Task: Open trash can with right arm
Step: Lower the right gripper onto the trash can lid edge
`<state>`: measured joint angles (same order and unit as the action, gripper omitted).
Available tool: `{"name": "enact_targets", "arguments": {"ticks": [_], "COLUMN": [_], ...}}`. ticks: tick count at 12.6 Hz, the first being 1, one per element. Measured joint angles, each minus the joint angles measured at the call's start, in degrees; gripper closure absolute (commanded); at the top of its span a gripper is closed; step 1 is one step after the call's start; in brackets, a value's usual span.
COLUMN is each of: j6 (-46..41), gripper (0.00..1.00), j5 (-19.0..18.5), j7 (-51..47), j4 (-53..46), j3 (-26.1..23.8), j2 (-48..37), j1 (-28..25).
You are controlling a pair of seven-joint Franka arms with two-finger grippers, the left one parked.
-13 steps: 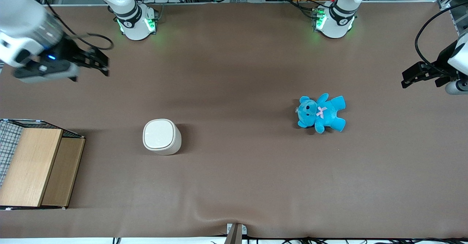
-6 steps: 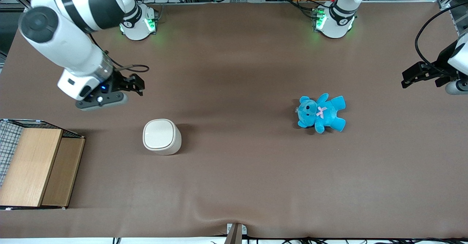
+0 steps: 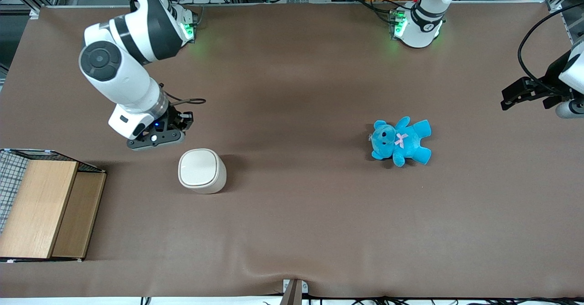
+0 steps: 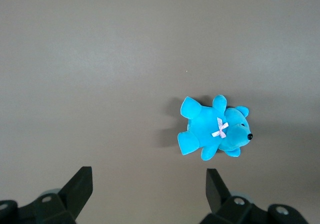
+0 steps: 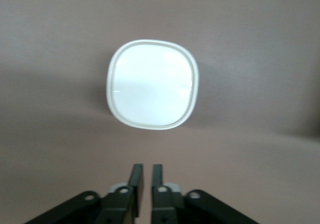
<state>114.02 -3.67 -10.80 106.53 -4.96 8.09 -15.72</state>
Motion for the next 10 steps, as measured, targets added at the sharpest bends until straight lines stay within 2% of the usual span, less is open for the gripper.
{"name": "enact_targets", "arguments": {"ticks": [2,4,10], "j6": [3.36,7.42,16.68], "gripper": [1.00,1.00,1.00], "j5": [-3.97,-5.58,-6.57], "j7": [-3.64,-4.81,-4.99], "j4": [1.70,2.71,2.77], "j3": [-0.02,-0.03,2.37], "j2": [0.49,2.18,7.58], "j1": [-0.49,-0.88,-0.76]}}
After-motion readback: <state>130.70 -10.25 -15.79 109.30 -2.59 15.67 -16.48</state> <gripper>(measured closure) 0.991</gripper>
